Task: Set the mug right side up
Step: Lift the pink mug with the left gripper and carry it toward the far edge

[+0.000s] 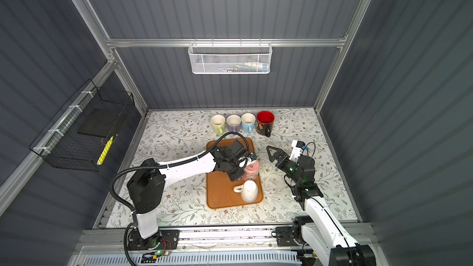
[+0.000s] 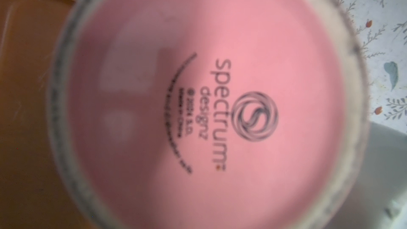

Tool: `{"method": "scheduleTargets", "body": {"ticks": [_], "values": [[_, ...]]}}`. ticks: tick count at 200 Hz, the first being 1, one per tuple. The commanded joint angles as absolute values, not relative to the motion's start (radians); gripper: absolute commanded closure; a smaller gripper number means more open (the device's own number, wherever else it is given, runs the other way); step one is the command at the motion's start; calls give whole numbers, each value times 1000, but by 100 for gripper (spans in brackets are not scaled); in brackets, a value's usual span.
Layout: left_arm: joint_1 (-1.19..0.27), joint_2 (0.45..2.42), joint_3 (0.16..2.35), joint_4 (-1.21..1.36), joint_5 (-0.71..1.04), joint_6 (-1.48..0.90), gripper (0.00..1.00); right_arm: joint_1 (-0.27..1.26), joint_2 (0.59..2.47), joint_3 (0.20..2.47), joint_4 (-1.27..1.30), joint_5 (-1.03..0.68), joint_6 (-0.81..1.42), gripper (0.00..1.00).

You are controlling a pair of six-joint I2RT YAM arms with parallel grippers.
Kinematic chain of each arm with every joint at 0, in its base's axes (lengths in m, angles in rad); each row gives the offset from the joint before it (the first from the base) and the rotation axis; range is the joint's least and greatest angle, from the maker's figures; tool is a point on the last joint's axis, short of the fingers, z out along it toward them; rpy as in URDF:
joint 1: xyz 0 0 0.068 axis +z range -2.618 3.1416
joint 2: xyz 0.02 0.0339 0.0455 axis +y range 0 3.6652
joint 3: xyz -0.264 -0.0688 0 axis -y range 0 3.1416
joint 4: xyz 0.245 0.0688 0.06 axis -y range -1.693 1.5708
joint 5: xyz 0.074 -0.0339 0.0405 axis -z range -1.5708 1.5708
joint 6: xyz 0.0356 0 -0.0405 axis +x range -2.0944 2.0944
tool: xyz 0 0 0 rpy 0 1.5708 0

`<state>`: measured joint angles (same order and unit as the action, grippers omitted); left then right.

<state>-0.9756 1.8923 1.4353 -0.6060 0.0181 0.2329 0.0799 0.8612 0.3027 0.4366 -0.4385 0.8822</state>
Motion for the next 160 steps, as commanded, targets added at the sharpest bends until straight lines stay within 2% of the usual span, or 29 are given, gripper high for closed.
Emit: {"method": "scheduleTargets", "body": {"ticks": [1, 25, 160], "values": [[-983, 1909, 1469, -600, 7, 241, 90, 75, 864, 291, 448, -437, 884, 1], [-983, 1908, 1470, -600, -8, 235, 100, 75, 864, 291, 449, -440, 884, 1], [-973, 1811, 1453, -535, -148, 98, 100, 71, 859, 290, 451, -448, 885, 1]]}}
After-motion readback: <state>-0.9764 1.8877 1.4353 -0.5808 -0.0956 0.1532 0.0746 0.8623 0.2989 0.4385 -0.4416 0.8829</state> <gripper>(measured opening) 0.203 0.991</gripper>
